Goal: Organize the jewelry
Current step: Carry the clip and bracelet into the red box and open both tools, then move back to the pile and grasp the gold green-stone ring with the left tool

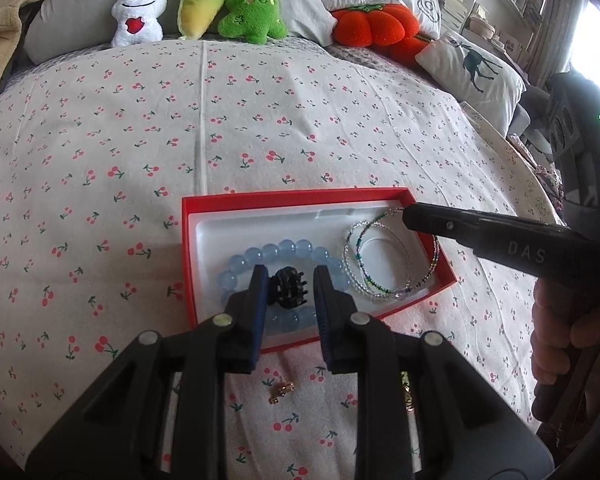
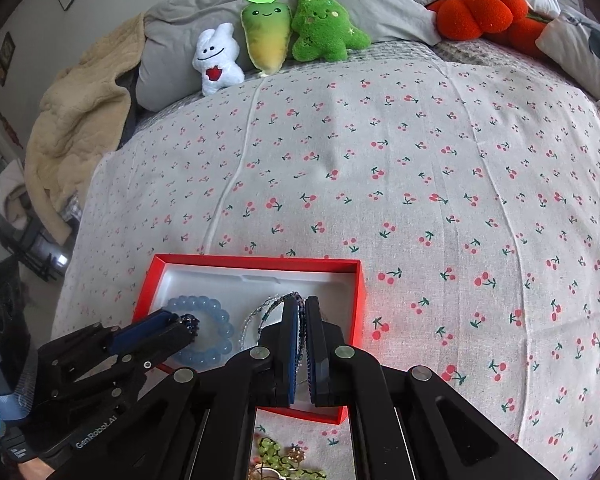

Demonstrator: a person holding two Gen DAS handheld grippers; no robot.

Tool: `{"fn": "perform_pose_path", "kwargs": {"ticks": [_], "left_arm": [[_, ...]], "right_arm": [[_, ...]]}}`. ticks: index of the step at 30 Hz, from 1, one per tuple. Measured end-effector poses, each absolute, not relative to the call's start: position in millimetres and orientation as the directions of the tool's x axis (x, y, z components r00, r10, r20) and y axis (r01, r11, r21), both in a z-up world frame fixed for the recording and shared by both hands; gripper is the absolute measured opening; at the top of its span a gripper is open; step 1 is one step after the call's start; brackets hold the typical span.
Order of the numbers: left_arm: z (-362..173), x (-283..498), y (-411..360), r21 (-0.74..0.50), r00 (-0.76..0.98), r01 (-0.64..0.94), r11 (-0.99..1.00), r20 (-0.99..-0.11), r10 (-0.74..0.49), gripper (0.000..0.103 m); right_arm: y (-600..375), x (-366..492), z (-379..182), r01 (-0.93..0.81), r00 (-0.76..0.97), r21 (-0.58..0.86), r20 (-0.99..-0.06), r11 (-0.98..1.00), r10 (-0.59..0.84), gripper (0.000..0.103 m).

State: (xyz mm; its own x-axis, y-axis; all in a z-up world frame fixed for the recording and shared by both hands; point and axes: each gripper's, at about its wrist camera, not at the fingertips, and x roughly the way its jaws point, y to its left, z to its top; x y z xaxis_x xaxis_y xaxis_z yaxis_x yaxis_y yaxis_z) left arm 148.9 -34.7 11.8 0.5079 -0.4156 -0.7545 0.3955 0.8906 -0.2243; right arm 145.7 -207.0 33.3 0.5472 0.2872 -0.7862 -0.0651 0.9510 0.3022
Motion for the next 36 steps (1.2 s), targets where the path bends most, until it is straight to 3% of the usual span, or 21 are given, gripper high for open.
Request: {"fn": "perform_pose_path", "kwargs": {"ticks": [5,10,13,24,25,26,28,36], "left_arm": [[26.8,137.6,-31.1,-0.205,0.528,0.391,0.897,-0.748,-0.401,0.047],[37.3,121.4,-21.9,-0.171,0.548,0.358,0.918,-0.757,-0.355,0.073],[36.3,112.5,-16.2,-0.162,0.537,0.331,0.930,-0.778,-0.327,0.081],[2.9,80.4,5.1,-0.118,0.425,0.253,0.960,-0.878,-0.220,0.086],[0.0,78.6,6.9,-0.112,0.420,0.252,0.961,-0.882,-0.213,0.086],[-2.7,76.8,8.6,-0.107,0.417,0.252,0.962,-0.885,-0.208,0.086],[-8.0,73.9,11.7,-0.098,0.408,0.254,0.962,-0.891,-0.199,0.086],[-24.7,66.6,19.3,-0.114,0.358,0.281,0.953,-0.909,-0.214,0.086]], "right_arm": [[-214.3,145.5,36.7,-0.054,0.551,0.308,-0.784,0.950,0.286,0.013],[-215.3,133.8,50.5,-0.070,0.562,0.304,-0.775,0.950,0.290,0.014],[-213.1,124.4,56.7,-0.090,0.562,0.292,-0.775,0.952,0.290,0.014],[-210.5,82.1,55.8,-0.126,0.516,0.253,-0.809,0.959,0.281,0.023],[-210.8,78.9,53.9,-0.126,0.508,0.254,-0.814,0.959,0.282,0.030],[-211.3,75.8,52.1,-0.124,0.501,0.255,-0.818,0.959,0.282,0.047],[-213.5,68.2,50.9,-0.114,0.514,0.253,-0.813,0.961,0.275,0.068],[-213.0,51.5,27.7,-0.099,0.416,0.216,-0.878,0.971,0.238,0.069]]}}
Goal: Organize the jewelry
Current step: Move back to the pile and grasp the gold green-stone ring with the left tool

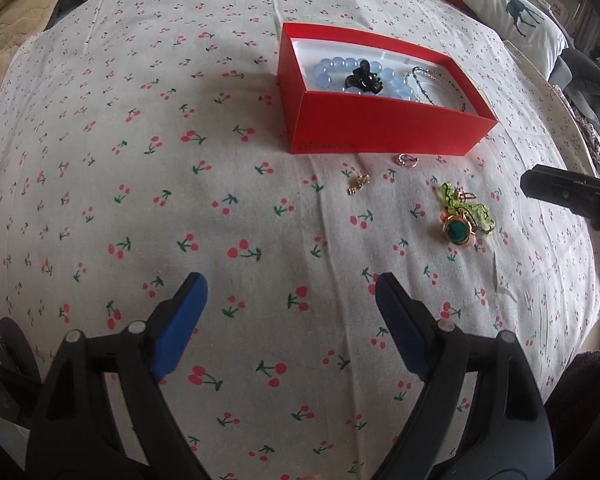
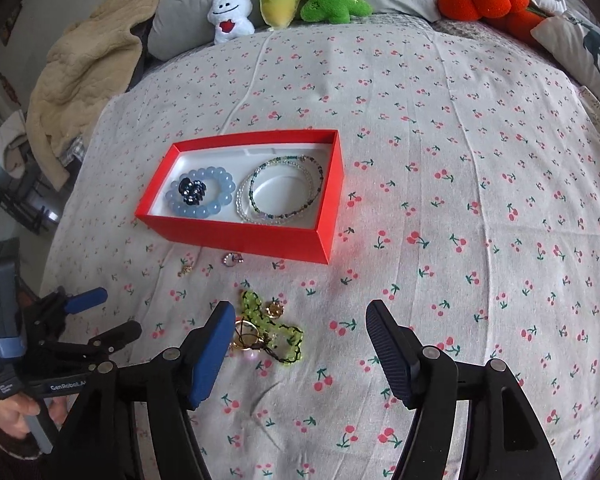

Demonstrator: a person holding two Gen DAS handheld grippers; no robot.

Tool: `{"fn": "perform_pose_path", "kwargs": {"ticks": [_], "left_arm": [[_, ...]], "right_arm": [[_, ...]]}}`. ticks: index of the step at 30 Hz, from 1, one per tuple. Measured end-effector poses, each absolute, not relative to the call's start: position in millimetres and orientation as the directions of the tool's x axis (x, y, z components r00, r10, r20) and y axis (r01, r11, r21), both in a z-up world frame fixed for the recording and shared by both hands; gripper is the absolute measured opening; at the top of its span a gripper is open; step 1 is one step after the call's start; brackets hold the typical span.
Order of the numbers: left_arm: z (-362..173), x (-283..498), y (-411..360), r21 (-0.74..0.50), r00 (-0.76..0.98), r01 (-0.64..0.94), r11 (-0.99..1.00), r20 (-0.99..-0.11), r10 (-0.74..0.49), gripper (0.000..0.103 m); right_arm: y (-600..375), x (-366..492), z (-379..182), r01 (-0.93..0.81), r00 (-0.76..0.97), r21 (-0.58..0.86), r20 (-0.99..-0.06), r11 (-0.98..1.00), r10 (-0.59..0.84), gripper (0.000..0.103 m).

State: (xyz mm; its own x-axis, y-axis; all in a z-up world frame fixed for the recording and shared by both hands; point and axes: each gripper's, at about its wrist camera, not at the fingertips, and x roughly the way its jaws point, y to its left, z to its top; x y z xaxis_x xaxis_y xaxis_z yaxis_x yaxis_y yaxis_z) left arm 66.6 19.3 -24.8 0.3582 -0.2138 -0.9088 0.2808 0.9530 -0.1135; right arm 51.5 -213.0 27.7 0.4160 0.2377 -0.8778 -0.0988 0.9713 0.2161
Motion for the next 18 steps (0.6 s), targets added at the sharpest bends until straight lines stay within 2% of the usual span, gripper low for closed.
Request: {"fn": "perform_pose_path", "kwargs": {"ticks": [5,11,13,15,18], "left_arm": [[-23.6,65.1,5.1,-0.196,0.316,0.335,0.922,-0.898,-0.306,0.085],[-22.0,69.6,-26.9,-0.324,0.239,0.372,0.870,-0.872,-0.427,0.063],[-22.6,72.6,-37.2,-0.350,0.226,0.370,0.861,-0.865,-0.448,0.051],[-23.0,74.4,-48.8,-0.356,0.221,0.384,0.852,-0.860,-0.459,0.043],[-23.8,74.8,-65.9,-0.344,0.218,0.432,0.834,-0.857,-0.467,0.043]], "right_arm": [[-221.9,46.9,10.1,-0.050,0.342,0.219,-0.913,0.974,0.223,0.069],[-229.1,43.9,5.7,-0.041,0.327,0.209,-0.921,0.977,0.211,0.069],[-232.1,43.4,5.4,-0.034,0.325,0.211,-0.922,0.977,0.210,0.069],[-235.3,43.4,4.6,-0.027,0.321,0.217,-0.922,0.976,0.214,0.069],[-240.5,42.6,3.6,-0.018,0.317,0.229,-0.922,0.973,0.223,0.069]]}}
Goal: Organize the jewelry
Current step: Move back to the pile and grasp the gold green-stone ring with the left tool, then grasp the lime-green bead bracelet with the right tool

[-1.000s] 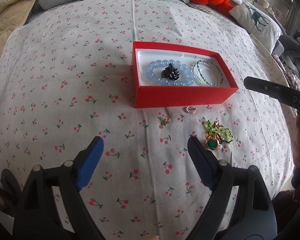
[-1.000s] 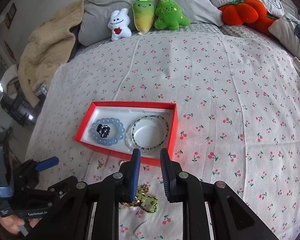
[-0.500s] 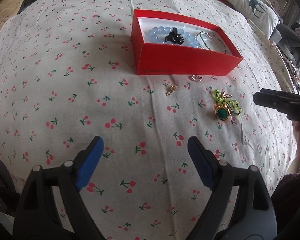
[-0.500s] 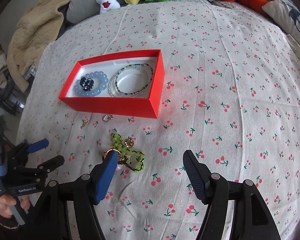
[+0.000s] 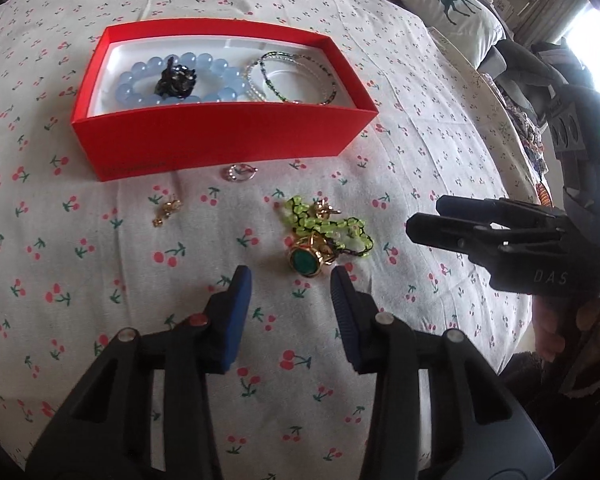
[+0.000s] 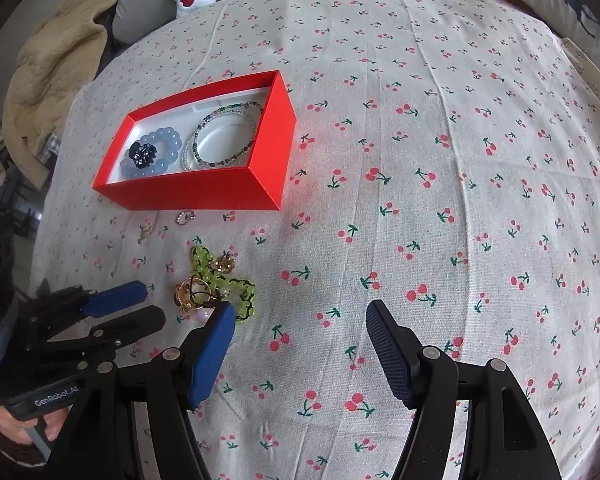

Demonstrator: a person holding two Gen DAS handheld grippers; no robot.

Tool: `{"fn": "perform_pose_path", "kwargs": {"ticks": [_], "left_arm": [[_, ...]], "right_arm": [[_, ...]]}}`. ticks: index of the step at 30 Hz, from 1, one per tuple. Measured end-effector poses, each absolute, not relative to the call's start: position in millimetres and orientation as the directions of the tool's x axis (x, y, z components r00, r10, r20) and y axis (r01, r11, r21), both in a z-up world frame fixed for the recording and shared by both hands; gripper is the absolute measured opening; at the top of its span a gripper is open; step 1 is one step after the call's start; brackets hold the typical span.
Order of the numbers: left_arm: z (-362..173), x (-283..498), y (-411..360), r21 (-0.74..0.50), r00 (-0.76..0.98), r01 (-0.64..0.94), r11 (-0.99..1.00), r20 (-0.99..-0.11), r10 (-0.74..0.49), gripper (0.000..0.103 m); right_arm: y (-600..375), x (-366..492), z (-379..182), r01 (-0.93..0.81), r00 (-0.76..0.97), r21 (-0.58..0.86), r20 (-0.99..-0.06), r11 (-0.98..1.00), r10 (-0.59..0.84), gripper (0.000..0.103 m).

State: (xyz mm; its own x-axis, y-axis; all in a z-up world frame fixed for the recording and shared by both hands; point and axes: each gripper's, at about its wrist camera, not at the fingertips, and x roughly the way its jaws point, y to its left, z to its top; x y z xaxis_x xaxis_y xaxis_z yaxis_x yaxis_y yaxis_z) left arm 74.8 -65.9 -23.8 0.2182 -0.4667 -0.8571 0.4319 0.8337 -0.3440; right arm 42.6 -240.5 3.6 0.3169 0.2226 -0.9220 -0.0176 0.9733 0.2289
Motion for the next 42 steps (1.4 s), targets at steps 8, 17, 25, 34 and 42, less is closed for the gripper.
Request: {"fn": "perform_pose_path", "kwargs": {"ticks": [8,17,25,34,42], "left_arm": [[-33.7,77.3,-85.7,-0.286,0.231,0.500,0.817,-0.865,-0.445,0.035],[-30.2,71.6,-84.4,-0.240,0.246,0.530,0.813,-0.874,-0.419,0.030],[-28.4,70.0,-56.3,-0.225,0.262,0.508,0.831,-0.880,-0.397,0.030],[-29.1,62.1,-36.9,-0.224,0.232,0.539,0.812,-0.887,-0.399,0.033],[-28.6,51.9,-29.7,-0.196,0.231,0.577,0.793,-0.892,-0.389,0.040]], "right_arm": [[-250.6,38.5,1.8,-0.006,0.308,0.254,-0.920,0.967,0.243,0.069],[-245.5,42.5,-0.1,-0.008,0.298,0.266,-0.920,0.964,0.256,0.069],[-228.6,53.3,-6.3,-0.001,0.279,0.313,-0.912,0.950,0.301,0.064],[-187.5,56.9,-25.4,-0.044,0.190,0.381,-0.905,0.924,0.382,0.023],[-177.8,49.3,-10.3,-0.113,0.208,0.375,-0.897,0.920,0.391,0.006]]}}
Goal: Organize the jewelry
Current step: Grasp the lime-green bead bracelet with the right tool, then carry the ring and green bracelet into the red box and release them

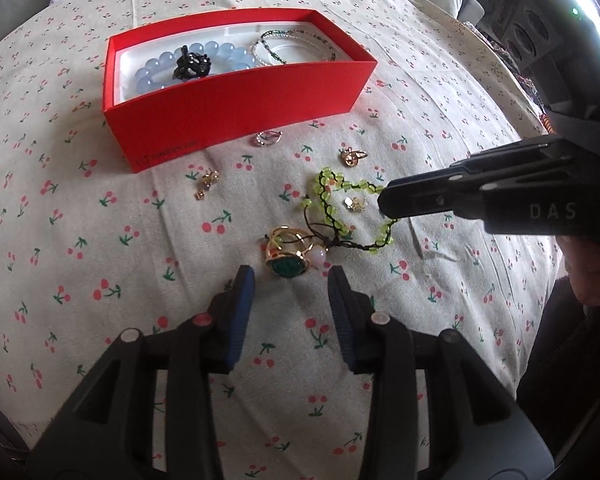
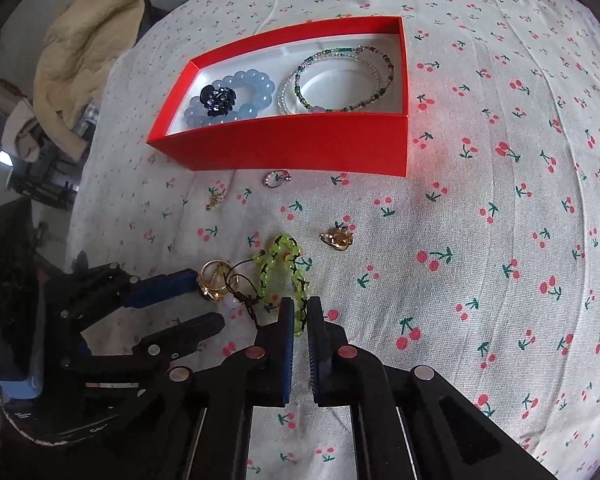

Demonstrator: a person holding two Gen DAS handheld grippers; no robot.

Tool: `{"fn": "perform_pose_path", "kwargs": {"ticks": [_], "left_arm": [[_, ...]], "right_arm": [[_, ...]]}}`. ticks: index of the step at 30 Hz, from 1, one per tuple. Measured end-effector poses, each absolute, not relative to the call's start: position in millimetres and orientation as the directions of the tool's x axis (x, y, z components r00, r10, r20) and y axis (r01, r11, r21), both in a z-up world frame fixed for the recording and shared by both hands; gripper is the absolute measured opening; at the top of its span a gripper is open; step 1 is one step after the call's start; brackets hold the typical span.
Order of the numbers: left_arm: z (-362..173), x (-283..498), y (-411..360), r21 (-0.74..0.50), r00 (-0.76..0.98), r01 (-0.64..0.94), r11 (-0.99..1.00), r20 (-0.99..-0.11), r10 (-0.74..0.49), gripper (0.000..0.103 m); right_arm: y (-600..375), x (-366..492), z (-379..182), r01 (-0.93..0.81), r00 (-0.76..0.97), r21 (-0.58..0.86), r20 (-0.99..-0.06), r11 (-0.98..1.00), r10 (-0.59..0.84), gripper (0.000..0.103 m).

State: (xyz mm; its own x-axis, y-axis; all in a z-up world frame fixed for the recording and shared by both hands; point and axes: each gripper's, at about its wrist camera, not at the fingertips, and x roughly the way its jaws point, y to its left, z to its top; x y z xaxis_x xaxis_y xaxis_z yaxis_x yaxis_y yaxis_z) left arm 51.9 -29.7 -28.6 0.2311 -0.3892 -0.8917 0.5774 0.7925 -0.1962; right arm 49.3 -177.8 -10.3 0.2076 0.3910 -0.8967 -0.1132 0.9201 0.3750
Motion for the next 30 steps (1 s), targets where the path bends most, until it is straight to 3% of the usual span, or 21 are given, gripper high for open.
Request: {"fn": "perform_pose_path", "kwargs": {"ticks": [16,17,19,30], "left_arm": [[-35.3,68.0,-48.9,-0.177,0.264,0.552,0.815,-0.890,-0.372,0.040],[-35.0,67.8,-49.5,-0.172,0.269,0.549,0.818,-0.890,-0.368,0.039],[-34.8,68.3,-51.7,-0.156,0.278,0.542,0.826,-0.894,-0.351,0.025],[-13.9,71.9,-35.2,-0.165,0.332,0.472,0.866,-0.877,-0.348,0.025]], "right_arm": [[-211.8,34.8,46.9,-0.131,0.348,0.453,-0.812,0.882,0.469,0.006],[-215.2,35.0,46.9,-0.123,0.352,0.453,-0.812,0.883,0.466,0.006],[-221.3,35.5,46.8,-0.106,0.360,0.453,-0.813,0.885,0.459,0.006],[-229.4,35.7,64.0,-0.097,0.421,0.453,-0.788,0.886,0.449,0.006]]}}
